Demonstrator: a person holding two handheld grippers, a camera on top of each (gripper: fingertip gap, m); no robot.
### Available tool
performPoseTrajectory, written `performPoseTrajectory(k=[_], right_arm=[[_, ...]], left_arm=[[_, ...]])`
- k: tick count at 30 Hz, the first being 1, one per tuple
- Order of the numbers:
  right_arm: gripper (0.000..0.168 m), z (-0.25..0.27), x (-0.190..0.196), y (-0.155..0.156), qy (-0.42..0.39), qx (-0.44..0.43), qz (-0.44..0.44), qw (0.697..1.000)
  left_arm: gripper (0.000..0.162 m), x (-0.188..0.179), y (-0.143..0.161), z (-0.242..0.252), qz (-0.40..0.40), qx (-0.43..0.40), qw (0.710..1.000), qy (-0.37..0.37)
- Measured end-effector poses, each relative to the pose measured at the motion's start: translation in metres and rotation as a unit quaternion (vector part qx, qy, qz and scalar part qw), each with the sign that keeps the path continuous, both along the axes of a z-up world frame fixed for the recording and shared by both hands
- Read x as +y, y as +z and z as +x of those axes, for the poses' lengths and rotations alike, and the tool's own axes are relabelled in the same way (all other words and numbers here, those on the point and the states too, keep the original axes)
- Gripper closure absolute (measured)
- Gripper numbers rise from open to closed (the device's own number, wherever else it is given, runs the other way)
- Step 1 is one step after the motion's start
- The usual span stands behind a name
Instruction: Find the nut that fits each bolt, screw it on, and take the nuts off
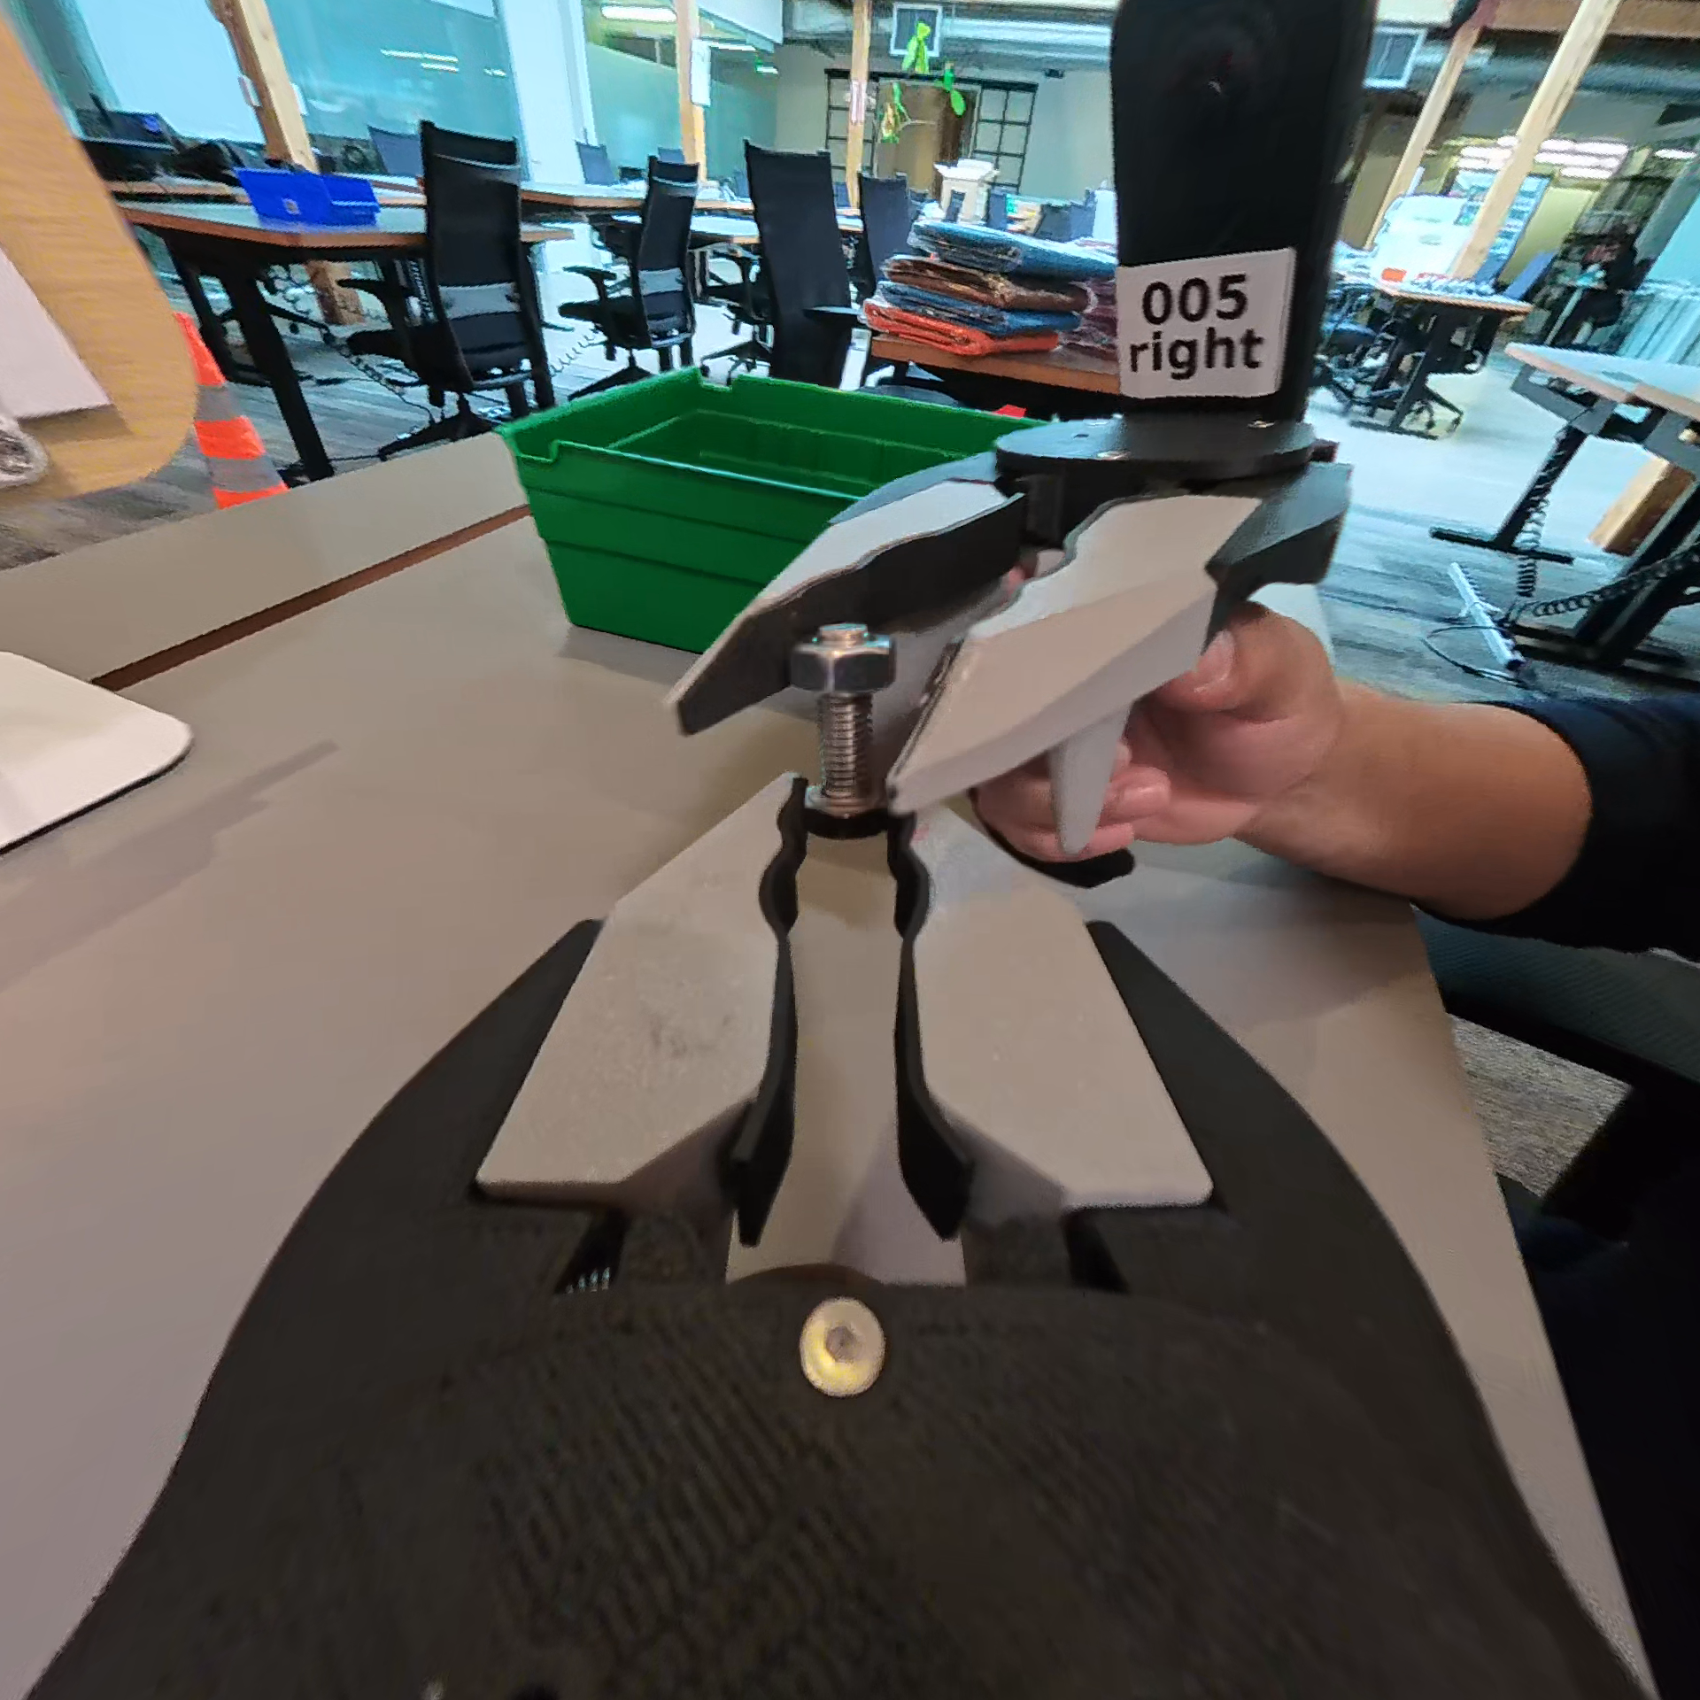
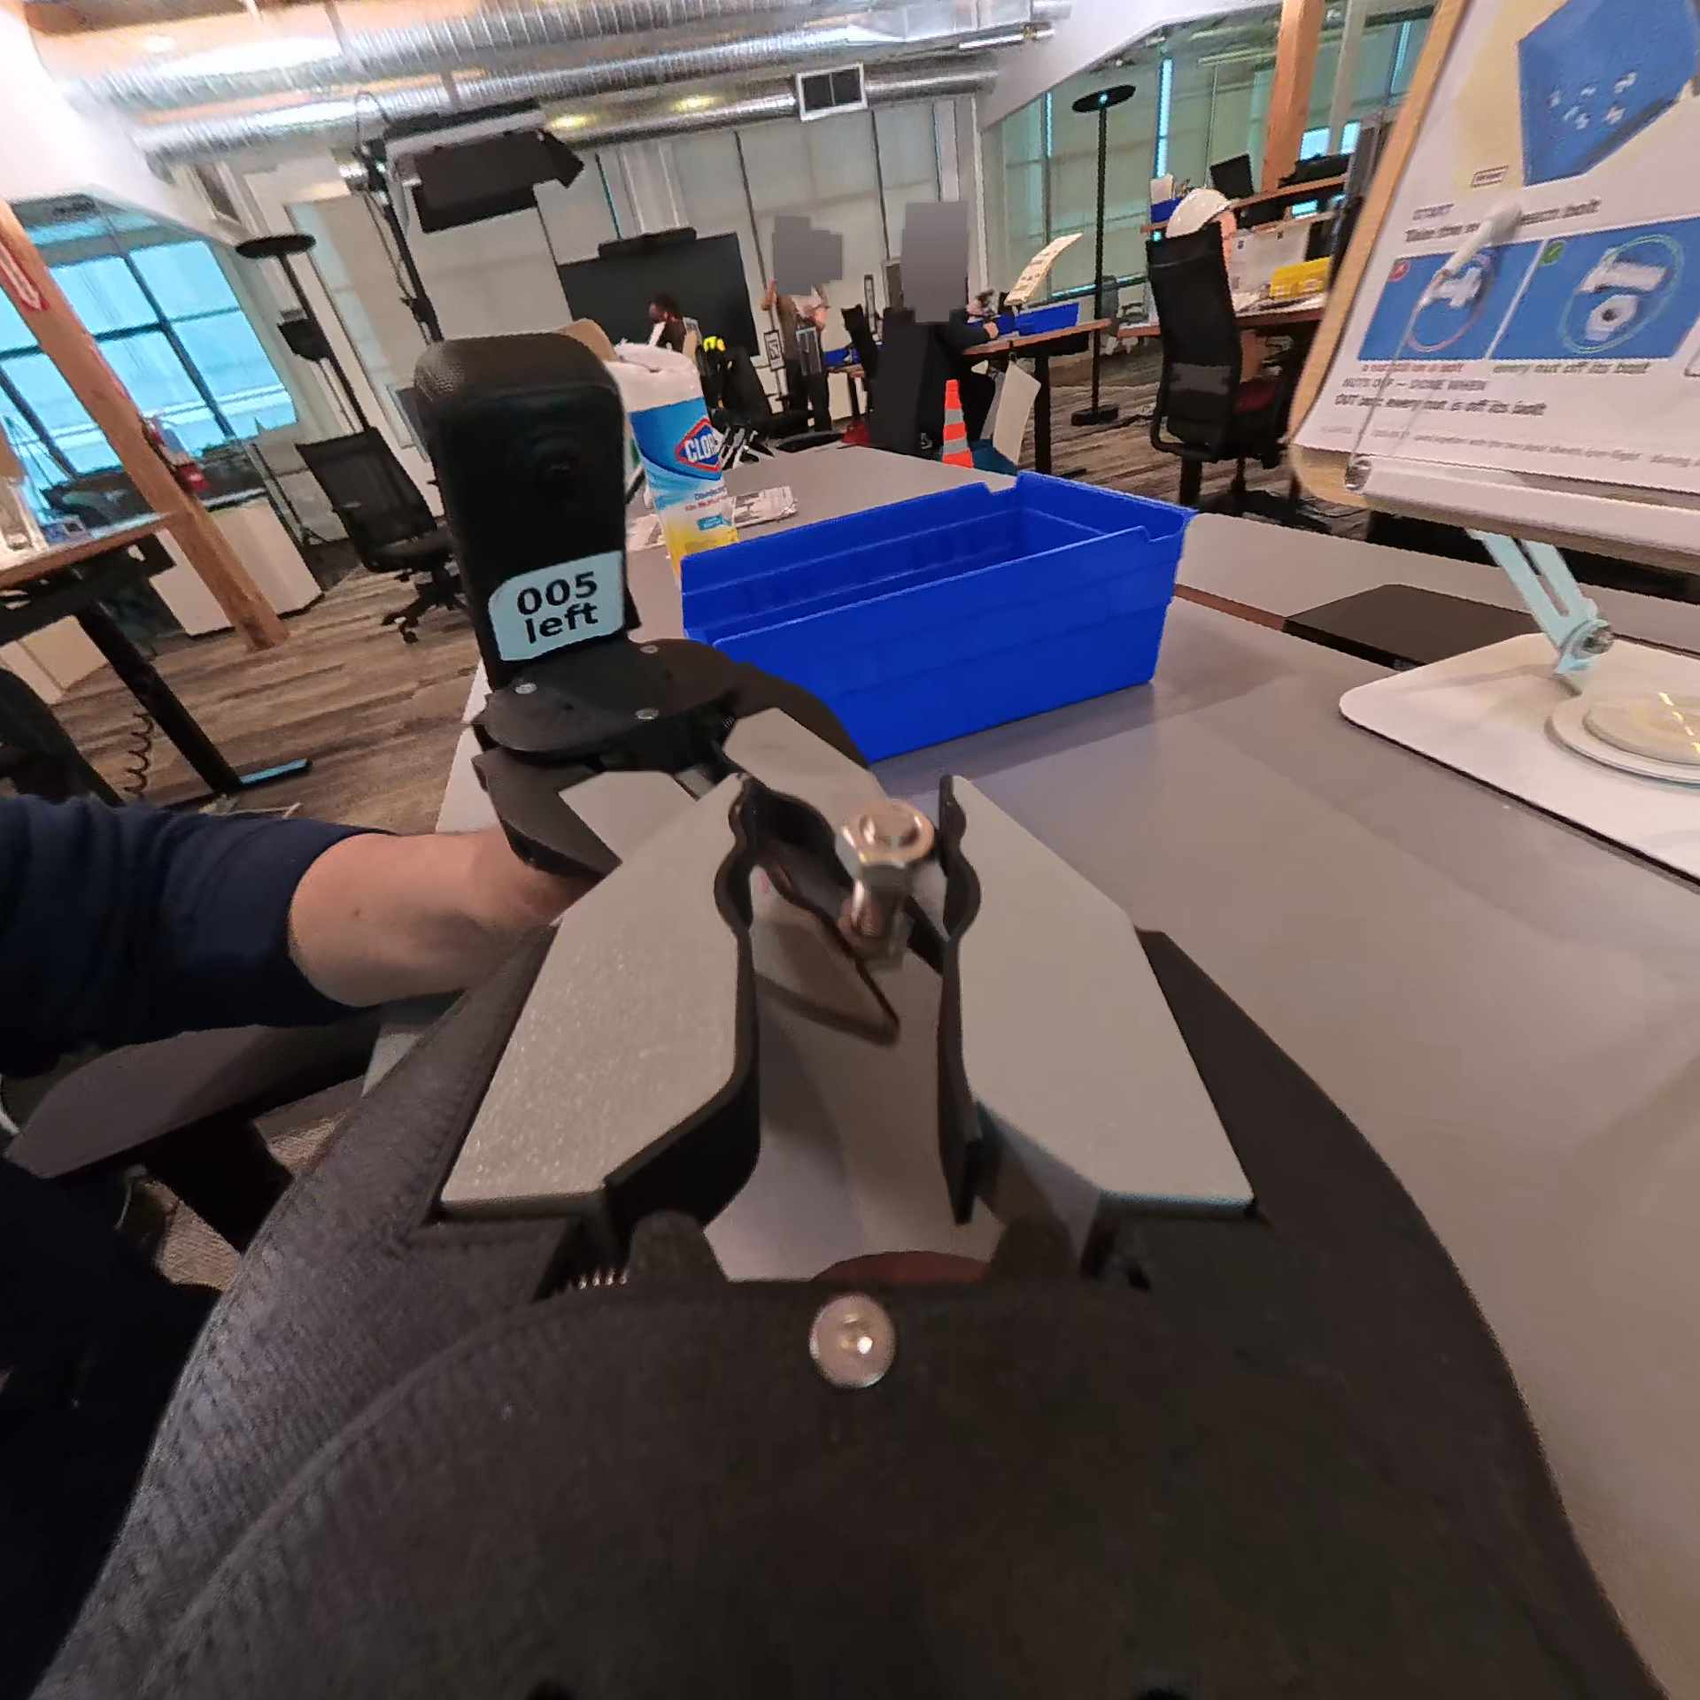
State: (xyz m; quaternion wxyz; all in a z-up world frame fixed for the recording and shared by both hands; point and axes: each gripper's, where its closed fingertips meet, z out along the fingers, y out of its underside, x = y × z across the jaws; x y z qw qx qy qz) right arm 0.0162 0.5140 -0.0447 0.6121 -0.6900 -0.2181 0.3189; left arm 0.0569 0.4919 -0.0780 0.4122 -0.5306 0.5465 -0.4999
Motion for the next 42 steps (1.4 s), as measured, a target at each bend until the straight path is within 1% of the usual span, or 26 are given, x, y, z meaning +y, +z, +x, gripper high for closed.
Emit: performPoseTrajectory(k=[4,6,9,10,13,17,20,23,25,27,31,33,35,36,38,40,42], right_arm=[[0.137,0.016,-0.003,0.011,-0.003,0.040,0.003,0.999],[0.138,0.013,-0.003,0.012,0.009,0.051,-0.002,0.999],[0.128,-0.002,-0.001,0.004,0.018,0.035,-0.010,0.999],[0.126,-0.006,-0.002,0.003,0.022,0.031,-0.010,0.999],[0.129,-0.001,-0.001,0.002,0.015,0.025,-0.008,1.000],[0.133,0.019,-0.002,0.010,-0.002,0.052,-0.007,0.999],[0.138,0.013,-0.005,0.011,0.010,0.047,0.000,0.999],[0.128,-0.003,-0.002,0.004,0.019,0.032,-0.009,0.999],[0.129,-0.008,-0.002,-0.001,0.022,0.021,-0.013,0.999],[0.130,-0.001,-0.001,-0.002,0.013,0.020,-0.013,1.000],[0.133,0.019,-0.001,0.009,-0.002,0.055,-0.008,0.998],[0.136,0.017,-0.002,0.010,0.000,0.051,-0.002,0.999],[0.136,0.004,-0.003,0.005,0.015,0.036,-0.007,0.999],[0.130,-0.003,-0.002,0.001,0.019,0.028,-0.013,0.999],[0.129,-0.010,-0.001,-0.005,0.017,0.006,-0.010,1.000],[0.130,-0.006,0.000,-0.006,0.009,-0.005,-0.006,1.000],[0.129,0.003,-0.001,0.000,0.005,0.016,-0.007,1.000]], left_arm=[[0.147,0.019,0.007,-0.010,-0.019,-0.014,0.999,0.025],[0.147,0.018,0.007,-0.009,-0.024,-0.014,0.999,0.023],[0.147,0.004,0.002,-0.002,-0.015,-0.004,1.000,0.002],[0.147,-0.001,0.000,0.000,-0.010,-0.001,1.000,-0.005],[0.147,-0.003,-0.002,0.002,0.002,0.005,1.000,-0.004],[0.147,0.013,0.006,-0.007,-0.006,-0.011,1.000,0.023],[0.147,0.014,0.005,-0.008,-0.019,-0.010,1.000,0.019],[0.147,0.000,-0.001,-0.001,-0.010,0.002,1.000,-0.002],[0.147,-0.009,-0.004,0.003,-0.004,0.007,1.000,-0.014],[0.147,-0.006,-0.002,0.002,-0.004,0.004,1.000,-0.011],[0.147,0.015,0.009,-0.010,-0.036,-0.020,0.999,0.012],[0.147,0.020,0.011,-0.013,-0.036,-0.023,0.999,0.022],[0.147,0.012,0.008,-0.008,-0.034,-0.017,0.999,0.009],[0.147,0.005,0.006,-0.005,-0.030,-0.013,0.999,0.000],[0.148,-0.009,0.001,0.002,-0.028,-0.005,0.999,-0.023],[0.147,-0.008,-0.001,0.003,-0.033,-0.002,0.999,-0.025],[0.147,0.004,-0.001,-0.001,-0.035,-0.003,0.999,-0.004]])
